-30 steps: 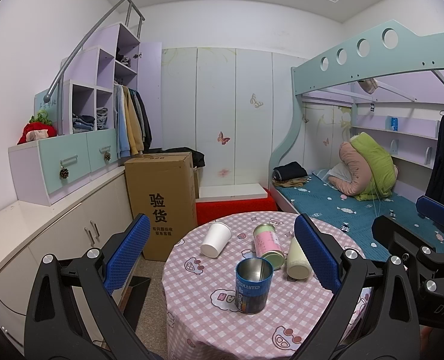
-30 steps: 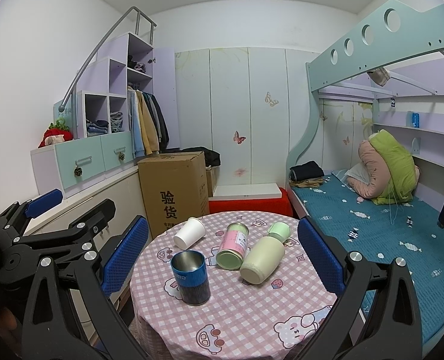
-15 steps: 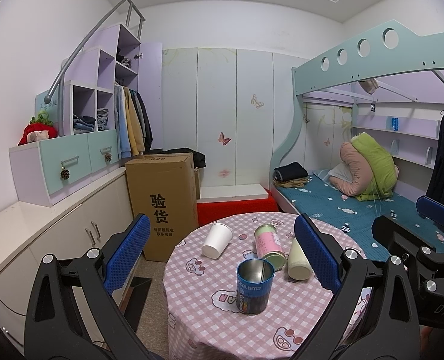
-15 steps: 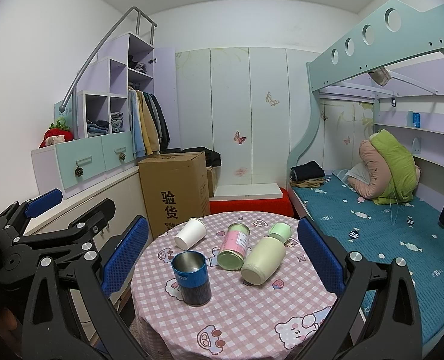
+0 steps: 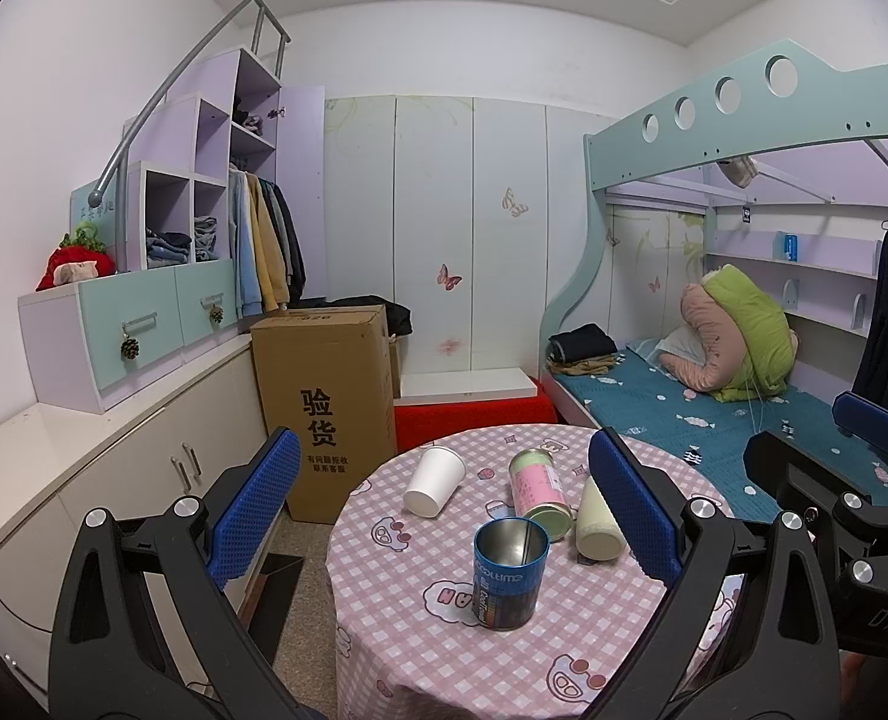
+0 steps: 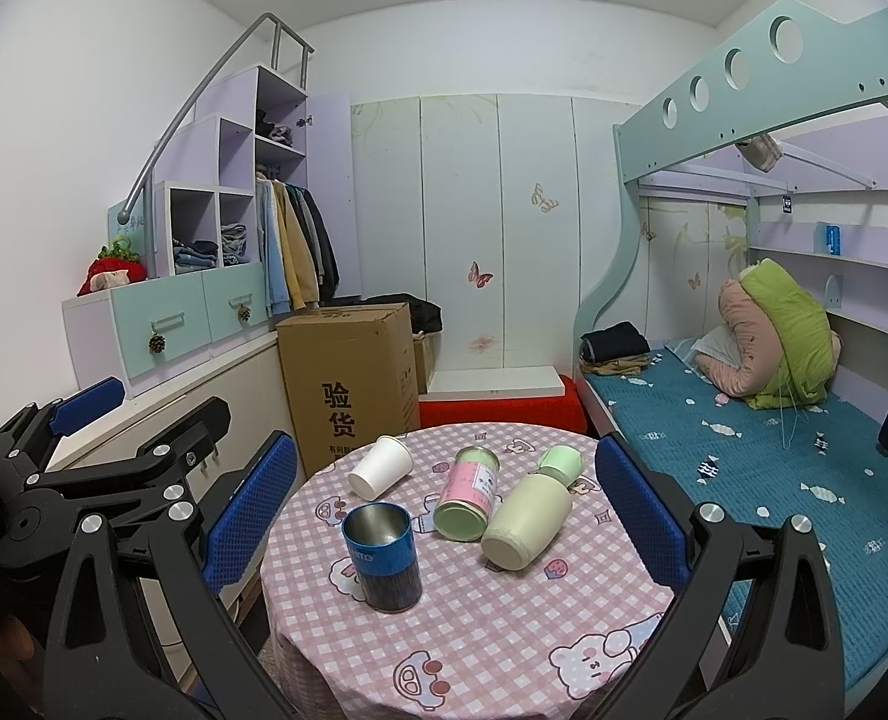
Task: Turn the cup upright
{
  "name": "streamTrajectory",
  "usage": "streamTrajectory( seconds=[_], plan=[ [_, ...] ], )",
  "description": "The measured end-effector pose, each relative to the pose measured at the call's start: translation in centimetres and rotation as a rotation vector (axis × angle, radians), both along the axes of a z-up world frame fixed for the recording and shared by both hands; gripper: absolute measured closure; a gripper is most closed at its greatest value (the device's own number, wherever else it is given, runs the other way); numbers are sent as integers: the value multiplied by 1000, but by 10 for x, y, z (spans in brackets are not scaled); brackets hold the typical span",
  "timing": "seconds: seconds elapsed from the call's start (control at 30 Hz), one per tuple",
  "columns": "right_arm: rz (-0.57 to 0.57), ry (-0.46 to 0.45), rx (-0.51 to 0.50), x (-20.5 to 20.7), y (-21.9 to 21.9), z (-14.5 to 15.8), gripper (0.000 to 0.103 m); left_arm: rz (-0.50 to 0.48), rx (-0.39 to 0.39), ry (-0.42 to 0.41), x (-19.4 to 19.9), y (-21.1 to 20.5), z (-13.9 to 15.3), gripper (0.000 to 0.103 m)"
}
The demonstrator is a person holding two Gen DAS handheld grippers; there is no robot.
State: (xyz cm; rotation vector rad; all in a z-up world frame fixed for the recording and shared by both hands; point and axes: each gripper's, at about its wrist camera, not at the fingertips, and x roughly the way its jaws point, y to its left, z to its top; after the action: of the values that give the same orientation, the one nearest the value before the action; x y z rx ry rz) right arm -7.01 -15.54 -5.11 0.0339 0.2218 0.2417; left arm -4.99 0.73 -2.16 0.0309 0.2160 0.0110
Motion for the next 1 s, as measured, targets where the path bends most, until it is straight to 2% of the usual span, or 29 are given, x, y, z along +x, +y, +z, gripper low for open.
streamTrajectory(
  seconds=[1.0],
  plan=[
    [1,4,2,2,1,0,7,0,0,2,1,1,0,6]
  ],
)
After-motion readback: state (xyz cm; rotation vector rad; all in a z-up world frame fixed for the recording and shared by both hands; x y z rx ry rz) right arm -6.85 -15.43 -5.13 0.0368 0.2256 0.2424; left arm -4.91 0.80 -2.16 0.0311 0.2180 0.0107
